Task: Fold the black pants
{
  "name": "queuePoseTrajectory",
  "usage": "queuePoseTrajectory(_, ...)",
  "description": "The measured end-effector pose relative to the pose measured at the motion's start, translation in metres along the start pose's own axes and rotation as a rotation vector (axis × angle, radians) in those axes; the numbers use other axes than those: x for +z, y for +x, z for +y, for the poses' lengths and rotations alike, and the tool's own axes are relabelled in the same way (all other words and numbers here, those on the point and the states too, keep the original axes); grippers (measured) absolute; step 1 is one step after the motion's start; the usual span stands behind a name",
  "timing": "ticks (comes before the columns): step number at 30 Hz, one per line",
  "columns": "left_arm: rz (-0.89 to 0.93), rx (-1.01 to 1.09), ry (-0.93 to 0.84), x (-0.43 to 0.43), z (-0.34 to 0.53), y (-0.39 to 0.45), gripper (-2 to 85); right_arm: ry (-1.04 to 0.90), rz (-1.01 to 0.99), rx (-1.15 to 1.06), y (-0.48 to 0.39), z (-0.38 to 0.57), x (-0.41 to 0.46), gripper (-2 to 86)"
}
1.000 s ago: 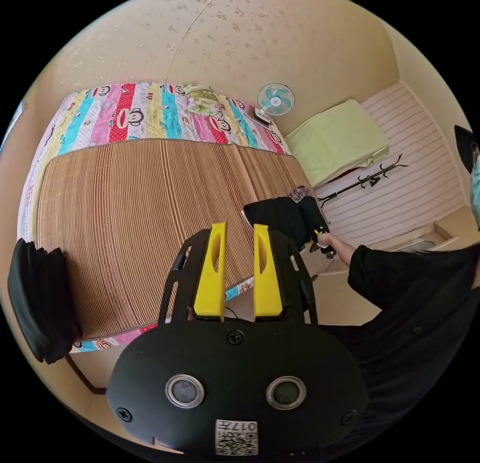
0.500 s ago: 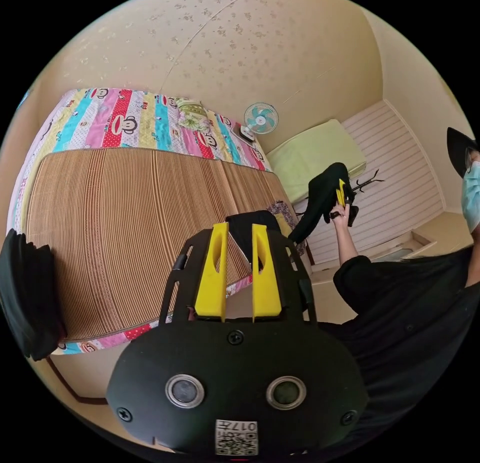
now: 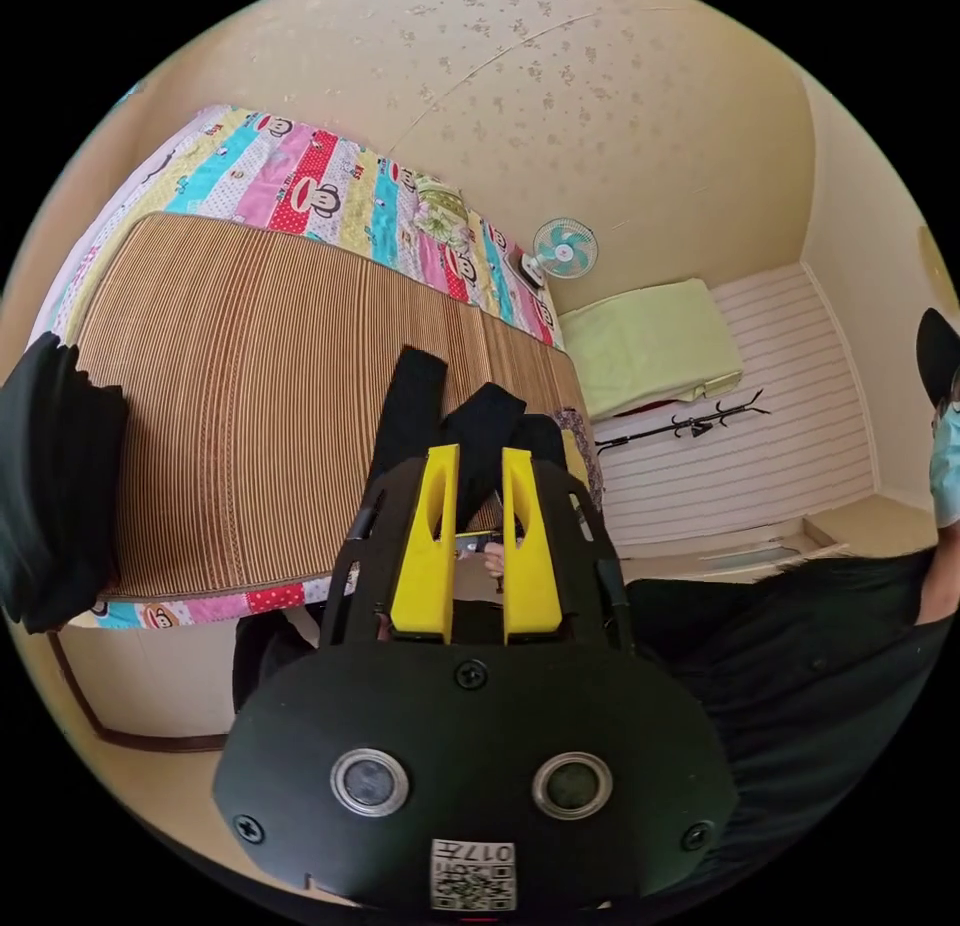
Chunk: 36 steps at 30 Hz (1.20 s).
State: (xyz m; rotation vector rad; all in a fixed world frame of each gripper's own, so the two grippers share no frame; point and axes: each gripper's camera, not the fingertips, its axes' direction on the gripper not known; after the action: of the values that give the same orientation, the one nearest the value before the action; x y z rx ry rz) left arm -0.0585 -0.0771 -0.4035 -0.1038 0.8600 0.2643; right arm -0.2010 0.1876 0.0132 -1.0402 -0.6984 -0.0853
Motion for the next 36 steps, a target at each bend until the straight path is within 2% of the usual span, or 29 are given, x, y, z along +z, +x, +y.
queuePoseTrajectory(2, -0.030, 0.017, -0.015, -0.001, 0.003, 0.002, 7.7, -0.034, 0.018, 0.023, -0.002, -0.004, 0.004, 7.5)
queuePoseTrajectory(4, -0.058, 0.029, -0.017, -0.003, 0.007, 0.004, 7.6, 0.011, -0.030, -0.003, -0.005, 0.001, -0.014, 8.4)
queuePoseTrajectory(6, -0.079, 0.024, -0.019, -0.003, 0.010, 0.003, 7.6, 0.166, -0.075, -0.026, -0.002, 0.012, -0.046, 8.9)
queuePoseTrajectory(8, -0.081, -0.005, -0.021, -0.003, 0.014, -0.002, 7.6, 0.425, -0.105, 0.099, 0.029, 0.031, -0.092, 9.1)
queuePoseTrajectory(9, -0.080, -0.014, -0.022, -0.002, 0.015, -0.004, 7.6, 0.484, -0.105, 0.149, 0.040, 0.036, -0.101, 9.2)
queuePoseTrajectory(11, -0.083, -0.038, -0.025, 0.000, 0.017, -0.007, 7.7, 0.676, -0.027, 0.361, 0.087, 0.050, -0.127, 9.7)
queuePoseTrajectory(14, -0.098, -0.047, -0.043, 0.007, 0.018, -0.005, 7.8, 0.834, 0.044, 0.453, 0.124, 0.051, -0.146, 10.1)
queuePoseTrajectory(16, -0.100, -0.040, -0.069, 0.014, 0.019, -0.002, 7.8, 0.874, 0.067, 0.477, 0.140, 0.040, -0.152, 10.3)
queuePoseTrajectory(18, -0.106, -0.030, -0.097, 0.022, 0.022, 0.002, 7.8, 0.855, -0.004, 0.484, 0.159, 0.020, -0.149, 10.2)
queuePoseTrajectory(22, -0.106, -0.002, -0.153, 0.035, 0.027, 0.009, 7.8, 0.729, -0.097, 0.494, 0.170, -0.010, -0.134, 5.8)
queuePoseTrajectory(24, -0.095, 0.013, -0.153, 0.035, 0.029, 0.013, 7.8, 0.789, -0.263, 0.382, 0.155, 0.004, -0.141, 4.4)
queuePoseTrajectory(26, -0.092, 0.054, -0.135, 0.029, 0.032, 0.020, 7.8, 0.872, -0.234, -0.025, 0.066, 0.037, -0.161, 3.5)
queuePoseTrajectory(28, -0.092, 0.088, -0.118, 0.023, 0.033, 0.024, 7.9, 0.900, -0.237, -0.246, 0.003, 0.065, -0.167, 3.2)
queuePoseTrajectory(30, -0.064, 0.125, -0.092, 0.016, 0.032, 0.028, 8.4, 0.923, -0.354, -0.439, -0.040, 0.092, -0.174, 3.0)
queuePoseTrajectory(32, -0.026, 0.155, -0.048, 0.004, 0.028, 0.030, 10.4, 0.948, -0.468, -0.666, -0.091, 0.128, -0.194, 2.9)
queuePoseTrajectory(36, 0.016, 0.236, 0.089, -0.030, 0.015, 0.040, 17.8, 0.933, -0.565, -1.033, -0.169, 0.185, -0.233, 2.7)
